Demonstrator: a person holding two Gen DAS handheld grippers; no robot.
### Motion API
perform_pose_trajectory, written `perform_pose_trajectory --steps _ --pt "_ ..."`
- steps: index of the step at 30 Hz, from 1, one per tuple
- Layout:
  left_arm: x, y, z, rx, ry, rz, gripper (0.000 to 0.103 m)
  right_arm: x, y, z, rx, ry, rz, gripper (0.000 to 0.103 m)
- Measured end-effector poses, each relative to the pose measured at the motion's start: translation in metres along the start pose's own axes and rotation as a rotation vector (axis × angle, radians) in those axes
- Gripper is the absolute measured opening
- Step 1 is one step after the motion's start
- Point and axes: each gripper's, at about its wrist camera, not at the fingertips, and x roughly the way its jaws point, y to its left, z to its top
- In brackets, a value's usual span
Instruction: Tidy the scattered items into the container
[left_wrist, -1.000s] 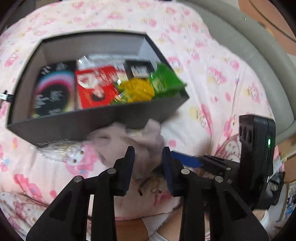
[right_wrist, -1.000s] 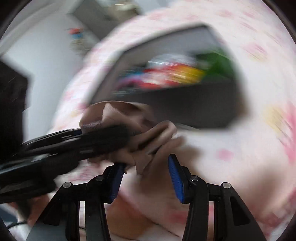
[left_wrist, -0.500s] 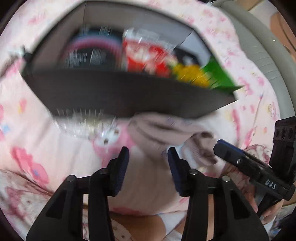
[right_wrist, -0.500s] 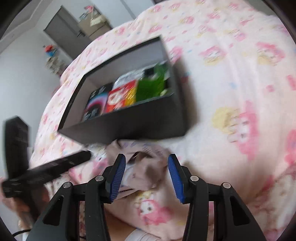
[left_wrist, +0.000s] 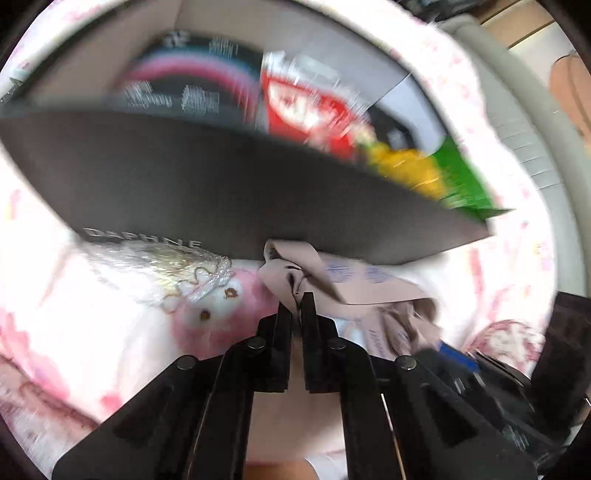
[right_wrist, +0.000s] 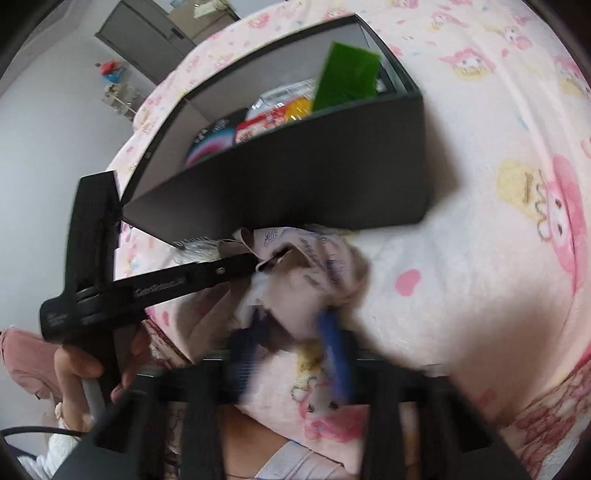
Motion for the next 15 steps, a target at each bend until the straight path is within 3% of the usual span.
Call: perform_pose_trajectory --steps 3,9,11,15 --pt "-0.040 -0.008 -0.005 0.027 -0.053 -0.038 0.003 -0.019 0.004 0.005 -0.021 -0.057 -0.014 0.009" --pt "-0.071 -0.012 -0.014 0.071 -0.131 0.118 0.003 -0.043 -0.004 0.019 -0.029 -0.130 -0.171 0.009" --pt "-0.070 -0.001 -0.020 0.044 -0.112 0.119 0.005 -0.047 -0.011 0.018 -0.004 -0.123 -0.174 0.009" --pt "-0.061 0.004 -0.024 0.028 -0.053 0.087 0.039 -0.038 -0.010 0.010 -0.004 -0.046 -0.074 0.018"
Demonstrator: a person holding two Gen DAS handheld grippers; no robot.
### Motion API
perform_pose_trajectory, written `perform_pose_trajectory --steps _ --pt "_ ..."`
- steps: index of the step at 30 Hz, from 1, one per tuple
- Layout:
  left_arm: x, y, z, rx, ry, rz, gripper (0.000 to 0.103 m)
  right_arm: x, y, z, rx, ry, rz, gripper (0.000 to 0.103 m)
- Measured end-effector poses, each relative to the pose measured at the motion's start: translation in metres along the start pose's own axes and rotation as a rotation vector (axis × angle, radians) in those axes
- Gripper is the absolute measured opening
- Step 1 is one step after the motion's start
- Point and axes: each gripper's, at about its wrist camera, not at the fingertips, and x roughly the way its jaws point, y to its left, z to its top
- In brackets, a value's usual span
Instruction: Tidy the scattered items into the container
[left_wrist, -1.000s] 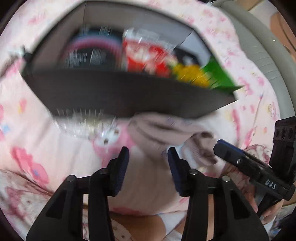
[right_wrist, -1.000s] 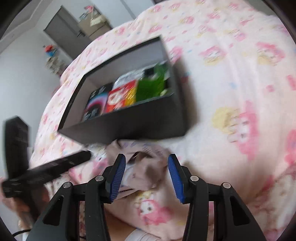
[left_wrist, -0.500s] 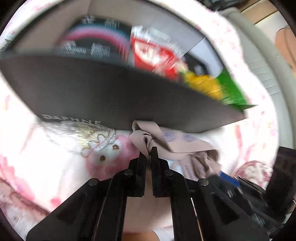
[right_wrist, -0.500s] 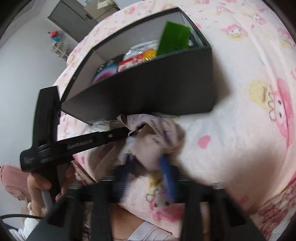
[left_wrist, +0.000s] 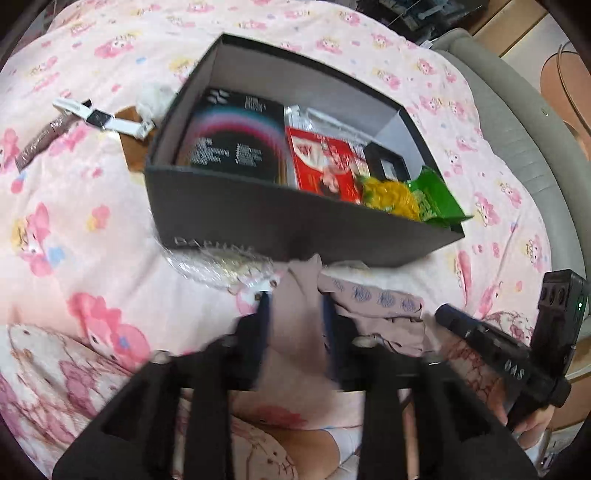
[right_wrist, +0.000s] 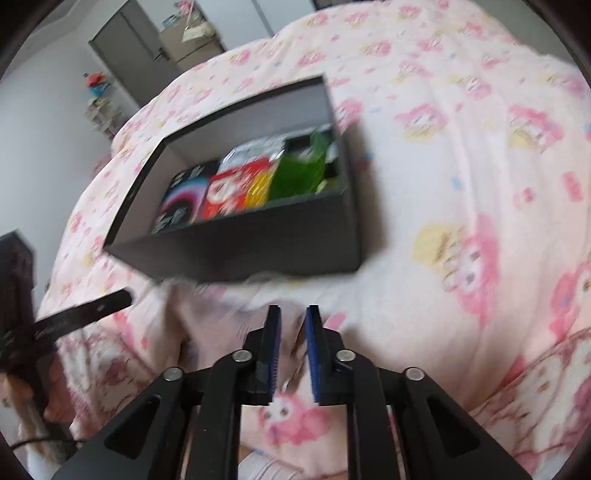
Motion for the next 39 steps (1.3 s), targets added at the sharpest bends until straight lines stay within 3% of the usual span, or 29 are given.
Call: perform_pose_trajectory --steps 2,3,7,8,9,10,11,12,13,16,19,21,24,27,31,33,35,36,39 --pt "0.017 -0.004 -0.005 0.003 0.059 -0.019 0.040 0.009 0.004 -0.006 -0.003 0.039 0.010 0.041" --pt "0.025 -0.007 -0.007 0.015 0.090 -0.022 0.040 0.014 0.005 -0.008 -0.007 0.047 -0.008 0.047" --pt "0.058 -0.013 -0.009 0.024 0.165 -0.038 0.049 0.031 0.000 -0.011 0.008 0.073 -0.070 0.048" --pt "0.068 -0.015 -0.008 0.020 0.179 0.002 0.043 0.034 -0.001 -0.011 0.010 0.077 -0.061 0.048" --pt "0.074 -0.015 -0.007 0.026 0.180 0.043 0.016 0.038 -0.003 -0.011 0.007 0.083 -0.053 0.048" --pt "0.074 -0.016 -0.006 0.038 0.171 0.050 0.007 0.039 -0.002 -0.010 -0.002 0.083 -0.037 0.048" --pt "0.069 -0.018 -0.005 0.043 0.149 0.038 0.006 0.038 -0.002 -0.011 -0.010 0.079 -0.006 0.035" --pt "0.059 -0.020 -0.003 0.046 0.115 0.009 0.004 0.037 0.000 -0.010 -0.015 0.079 0.025 0.015" --pt "0.048 -0.022 -0.001 0.054 0.083 -0.010 0.004 0.032 0.001 -0.008 -0.019 0.066 0.044 0.012" --pt "0.005 -0.030 0.005 0.093 -0.028 -0.045 0.004 -0.004 0.010 -0.006 -0.062 -0.070 0.048 0.009" --pt "-0.023 -0.027 0.011 0.076 -0.080 -0.087 0.004 -0.032 0.008 -0.001 -0.044 -0.137 0.100 0.009" --pt "-0.025 -0.022 0.013 0.061 -0.086 -0.034 0.004 -0.031 0.003 -0.002 -0.002 -0.114 0.131 0.009" --pt "-0.016 -0.009 0.012 0.044 -0.061 0.078 0.004 -0.017 -0.008 -0.009 0.041 -0.042 0.027 0.010" --pt "-0.015 0.007 0.011 0.001 -0.036 0.050 0.004 -0.011 -0.021 -0.017 0.087 0.011 -0.002 0.010" --pt "-0.005 -0.005 0.011 0.043 -0.019 0.007 0.019 -0.020 -0.020 -0.013 0.078 -0.009 -0.031 0.011" --pt "0.010 -0.013 0.013 0.071 0.016 -0.020 0.045 -0.025 -0.017 -0.005 0.053 -0.053 -0.043 0.013" --pt "0.026 -0.014 0.014 0.041 0.054 -0.040 0.059 -0.026 -0.017 0.000 0.050 -0.065 -0.044 0.024" --pt "0.039 -0.017 0.012 0.039 0.087 -0.057 0.060 -0.020 -0.019 0.001 0.062 -0.059 -0.044 0.033" --pt "0.064 -0.029 0.002 0.084 0.140 -0.025 0.055 -0.004 -0.026 0.000 0.101 0.012 -0.007 0.042"
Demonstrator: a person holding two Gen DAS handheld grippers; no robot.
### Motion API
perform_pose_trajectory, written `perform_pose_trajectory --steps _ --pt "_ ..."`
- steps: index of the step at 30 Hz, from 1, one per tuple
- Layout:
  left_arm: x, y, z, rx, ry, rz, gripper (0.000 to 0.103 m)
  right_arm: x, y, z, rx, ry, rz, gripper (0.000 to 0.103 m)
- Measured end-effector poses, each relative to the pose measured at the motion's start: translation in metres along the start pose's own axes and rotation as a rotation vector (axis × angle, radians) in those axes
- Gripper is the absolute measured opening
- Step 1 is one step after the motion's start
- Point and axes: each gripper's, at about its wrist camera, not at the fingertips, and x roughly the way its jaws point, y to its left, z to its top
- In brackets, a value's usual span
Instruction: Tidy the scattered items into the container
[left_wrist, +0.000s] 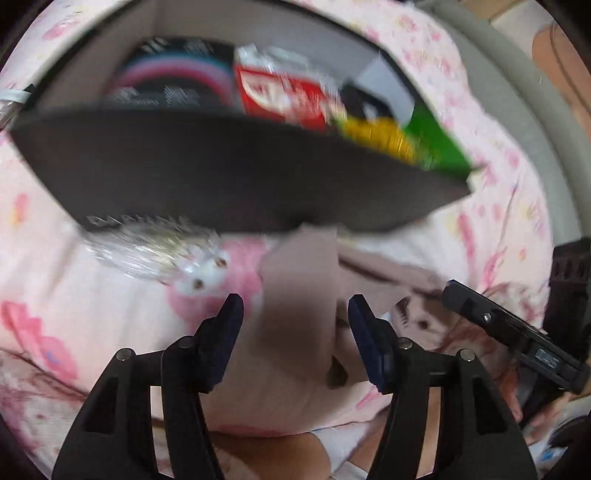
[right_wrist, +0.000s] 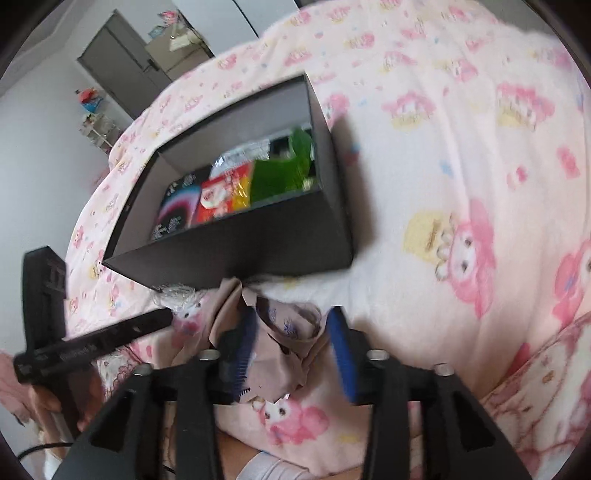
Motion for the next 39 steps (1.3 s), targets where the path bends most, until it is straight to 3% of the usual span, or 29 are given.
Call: perform_pose_trajectory --steps 1,2,3,5,6,7,8,13,18,21,23,25,26,27,28,29,31,32,33,35,37,39 --pt "0.006 -0.003 -0.002 0.020 0.007 0.026 0.046 0.007 -0.001 -0.003 0.010 0.036 0.016 0.042" --pt "0.013 -0.005 -0.002 0.043 0.023 0.048 0.016 0.014 -0.002 -0.006 0.015 0.064 0.025 0.042" --pt "0.017 -0.006 -0.003 0.053 0.036 0.075 0.007 0.018 -0.001 -0.008 0.011 0.081 0.039 0.042" --pt "0.010 -0.006 -0.002 0.055 0.006 0.077 0.005 0.019 0.006 -0.008 -0.018 0.067 0.073 0.040" --pt "0.000 -0.006 -0.001 0.055 -0.027 0.075 0.005 0.014 0.009 -0.006 -0.035 0.045 0.085 0.024" --pt "-0.010 -0.006 -0.001 0.055 -0.059 0.080 0.005 0.010 0.012 -0.005 -0.054 0.021 0.086 0.014" --pt "-0.021 -0.005 -0.001 0.053 -0.091 0.080 0.005 0.003 0.016 -0.003 -0.077 -0.010 0.089 0.011" --pt "-0.063 0.007 -0.006 0.013 -0.176 0.073 0.005 -0.014 0.017 -0.005 -0.072 -0.076 0.148 0.009" --pt "-0.050 0.031 -0.011 -0.035 -0.112 0.159 0.005 0.015 -0.001 -0.012 0.015 0.056 0.052 0.010" --pt "-0.050 0.033 -0.013 -0.064 -0.113 0.131 0.008 0.003 0.002 -0.007 -0.001 0.006 0.044 0.010" --pt "-0.055 0.028 -0.011 -0.040 -0.134 0.112 0.014 -0.006 0.009 -0.004 -0.038 -0.032 0.035 0.011" --pt "-0.058 0.022 -0.007 -0.019 -0.152 0.104 0.031 -0.010 0.016 -0.001 -0.083 -0.038 0.044 0.016" --pt "-0.056 0.021 -0.005 -0.023 -0.148 0.093 0.045 -0.008 0.021 0.001 -0.101 -0.023 0.058 0.024" --pt "-0.052 0.024 -0.005 -0.031 -0.141 0.081 0.050 -0.003 0.025 0.002 -0.113 -0.003 0.072 0.032" --pt "-0.044 0.028 -0.004 -0.041 -0.120 0.069 0.050 0.003 0.027 0.002 -0.123 0.016 0.087 0.044" --pt "-0.034 0.032 -0.004 -0.053 -0.087 0.077 0.050 0.012 0.030 0.000 -0.135 0.041 0.098 0.050" --pt "-0.018 0.036 -0.005 -0.069 -0.037 0.117 0.047 0.034 0.033 -0.007 -0.148 0.130 0.114 0.050" --pt "-0.013 0.038 -0.007 -0.073 -0.014 0.137 0.039 0.042 0.032 -0.010 -0.145 0.165 0.124 0.047" --pt "-0.012 0.037 -0.007 -0.067 -0.017 0.168 0.027 0.046 0.032 -0.012 -0.147 0.171 0.113 0.029" --pt "-0.013 0.036 -0.006 -0.065 -0.033 0.209 0.017 0.037 0.035 -0.011 -0.194 0.120 0.063 0.010" --pt "-0.014 0.041 -0.005 -0.091 -0.041 0.222 0.014 0.020 0.031 -0.008 -0.169 0.052 0.077 0.007" --pt "-0.017 0.047 -0.005 -0.117 -0.050 0.215 0.014 0.009 0.023 -0.006 -0.149 -0.001 0.004 0.006"
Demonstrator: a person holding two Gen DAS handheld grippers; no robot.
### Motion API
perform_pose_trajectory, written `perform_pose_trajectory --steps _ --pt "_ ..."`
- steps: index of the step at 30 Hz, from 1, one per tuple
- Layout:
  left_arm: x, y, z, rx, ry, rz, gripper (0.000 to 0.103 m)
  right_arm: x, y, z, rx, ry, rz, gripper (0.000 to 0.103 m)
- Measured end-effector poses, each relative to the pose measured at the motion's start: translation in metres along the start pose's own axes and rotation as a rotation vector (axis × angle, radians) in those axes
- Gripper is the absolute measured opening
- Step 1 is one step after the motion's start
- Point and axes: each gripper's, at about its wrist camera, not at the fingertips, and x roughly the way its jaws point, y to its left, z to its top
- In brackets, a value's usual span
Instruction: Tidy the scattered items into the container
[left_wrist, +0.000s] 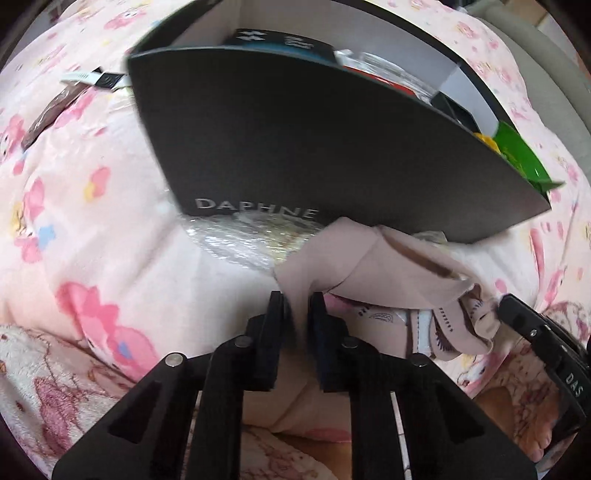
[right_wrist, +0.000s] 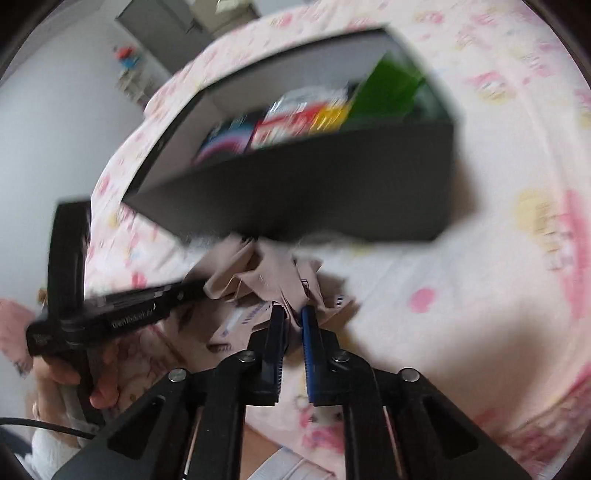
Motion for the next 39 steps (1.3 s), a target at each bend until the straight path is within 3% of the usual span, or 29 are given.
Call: perform_pose_trajectory --steps 3,7,9,10,11,12,14,16,19,21,24,25,26,27,29,31,35,39 --pt "-0.010 0.006 0.001 -0.028 -0.035 -0.064 0.014 -0.011 -0.017 -0.003 0.062 0.005 -0.058 0.006" --pt "-0.022 -0.001 0.000 0.011 -0.089 -0.191 0.023 -0.024 -0.019 0.001 0.090 -0.008 0.041 0.007" --pt "-0.019 -0.006 0.002 0.021 -0.082 -0.189 0.039 -0.022 -0.009 0.008 0.049 -0.024 0.081 0.016" --pt "-0.011 -0.008 0.002 0.017 -0.055 -0.175 0.043 -0.016 -0.007 0.011 0.043 -0.006 0.106 0.023" --pt "-0.001 -0.008 0.003 -0.001 -0.005 -0.133 0.043 -0.005 -0.005 0.012 0.050 0.028 0.133 0.039" --pt "0.009 -0.005 0.004 -0.026 0.047 -0.082 0.035 0.010 -0.003 0.011 0.076 0.092 0.148 0.044" --pt "0.004 0.000 0.004 -0.062 0.030 -0.066 0.029 0.029 -0.008 0.005 0.126 0.168 0.110 0.044" --pt "-0.007 0.004 0.003 -0.079 -0.019 -0.066 0.032 0.018 -0.011 0.000 0.099 0.131 0.072 0.042" --pt "0.000 0.005 0.006 -0.097 0.008 -0.131 0.049 -0.008 -0.014 0.003 0.087 0.034 -0.010 0.043" --pt "0.008 -0.003 0.008 -0.070 0.033 -0.143 0.054 -0.003 -0.020 0.006 0.132 0.024 0.055 0.050" --pt "0.013 -0.016 0.008 -0.013 0.045 -0.132 0.054 0.034 -0.032 0.007 0.241 0.145 0.228 0.056" --pt "0.014 -0.021 0.008 0.018 0.057 -0.136 0.046 0.038 -0.031 0.007 0.237 0.151 0.223 0.056" --pt "0.012 -0.026 0.007 0.036 0.064 -0.158 0.011 0.041 -0.026 0.008 0.211 0.154 0.209 0.055" --pt "0.007 -0.029 0.005 0.045 0.062 -0.219 0.006 0.039 -0.022 0.009 0.187 0.147 0.201 0.038" --pt "-0.012 -0.037 -0.001 0.076 0.023 -0.303 0.006 0.027 -0.016 0.008 0.163 0.128 0.219 0.014" --pt "-0.033 -0.049 -0.004 0.131 -0.037 -0.289 0.006 0.006 -0.013 0.007 0.149 0.081 0.226 0.011" --pt "-0.076 -0.050 0.001 0.183 -0.128 -0.349 0.006 -0.046 0.001 0.015 0.068 -0.047 0.220 0.010" --pt "-0.101 -0.070 0.042 0.223 -0.213 -0.376 0.006 -0.084 0.022 0.039 -0.026 -0.154 0.217 0.010"
